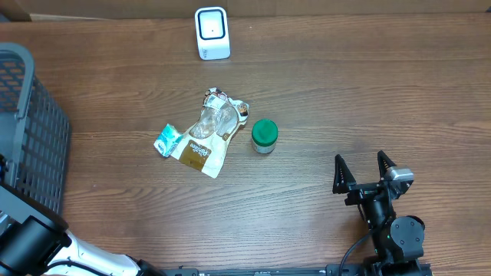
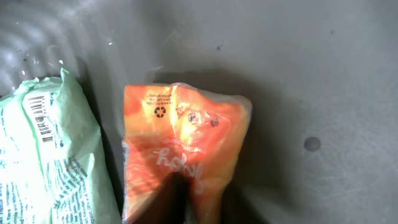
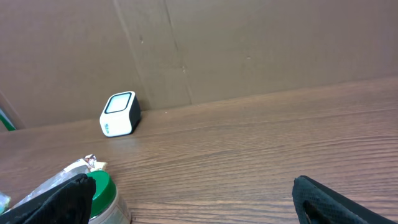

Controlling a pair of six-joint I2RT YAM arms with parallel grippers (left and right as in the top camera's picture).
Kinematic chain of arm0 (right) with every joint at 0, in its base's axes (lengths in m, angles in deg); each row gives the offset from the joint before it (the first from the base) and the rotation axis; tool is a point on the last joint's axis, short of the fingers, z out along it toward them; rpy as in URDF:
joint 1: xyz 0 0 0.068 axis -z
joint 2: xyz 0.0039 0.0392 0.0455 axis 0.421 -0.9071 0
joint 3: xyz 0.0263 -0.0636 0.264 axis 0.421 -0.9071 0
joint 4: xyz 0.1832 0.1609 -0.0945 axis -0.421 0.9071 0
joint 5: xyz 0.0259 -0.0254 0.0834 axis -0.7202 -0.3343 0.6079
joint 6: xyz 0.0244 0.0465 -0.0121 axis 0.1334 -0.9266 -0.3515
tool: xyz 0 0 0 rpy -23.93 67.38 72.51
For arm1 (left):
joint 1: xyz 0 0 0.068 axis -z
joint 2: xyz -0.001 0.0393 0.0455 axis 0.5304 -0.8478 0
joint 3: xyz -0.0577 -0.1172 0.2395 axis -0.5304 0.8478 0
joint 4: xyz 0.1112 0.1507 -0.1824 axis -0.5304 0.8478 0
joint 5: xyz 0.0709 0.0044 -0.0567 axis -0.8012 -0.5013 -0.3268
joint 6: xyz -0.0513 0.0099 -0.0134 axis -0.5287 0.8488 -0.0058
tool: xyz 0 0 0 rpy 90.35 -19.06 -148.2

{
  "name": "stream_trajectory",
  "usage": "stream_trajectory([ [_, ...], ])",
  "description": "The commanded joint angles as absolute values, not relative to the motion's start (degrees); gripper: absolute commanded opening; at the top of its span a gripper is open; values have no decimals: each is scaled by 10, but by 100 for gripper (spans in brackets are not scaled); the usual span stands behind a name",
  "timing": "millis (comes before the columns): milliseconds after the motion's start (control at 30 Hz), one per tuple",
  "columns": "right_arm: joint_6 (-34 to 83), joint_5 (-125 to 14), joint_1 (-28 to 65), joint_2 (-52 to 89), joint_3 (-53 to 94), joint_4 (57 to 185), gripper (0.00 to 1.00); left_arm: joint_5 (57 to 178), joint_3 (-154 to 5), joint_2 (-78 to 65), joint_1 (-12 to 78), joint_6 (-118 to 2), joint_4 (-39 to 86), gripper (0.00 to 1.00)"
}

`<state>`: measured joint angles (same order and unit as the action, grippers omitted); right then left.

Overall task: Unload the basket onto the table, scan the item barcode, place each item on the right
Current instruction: 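Reach into the basket and grasp the orange tissue pack, then carry the orange pack to the scanner and set it down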

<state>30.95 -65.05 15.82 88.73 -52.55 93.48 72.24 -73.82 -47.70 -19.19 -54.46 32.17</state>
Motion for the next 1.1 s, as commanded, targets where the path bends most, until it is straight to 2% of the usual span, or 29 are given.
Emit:
stream_trajectory([
  [0,312,-649,160,891,-531,931,100,742,-742,-504,-190,-545,340,4],
  [167,312,-649,160,891,-531,931,100,744,-805,-495,-189,-559,420,4],
  [367,312,-649,160,891,-531,931,100,765,-956,-449,-185,-581,544,4],
  [567,313,-649,160,891,-531,931,100,953,-1084,-347,-169,-603,574,4],
  [633,312,-649,160,891,-531,931,100,976,-1102,-306,-152,-610,571,4],
  [767,313,-649,160,891,-531,931,100,986,-1105,-224,-80,-609,570,4],
  [900,312,-649,160,891,-531,931,100,971,-1105,-175,49,-568,585,4],
  [1067,312,-649,160,891,-531,931,100,889,-1089,-183,210,-545,640,4],
])
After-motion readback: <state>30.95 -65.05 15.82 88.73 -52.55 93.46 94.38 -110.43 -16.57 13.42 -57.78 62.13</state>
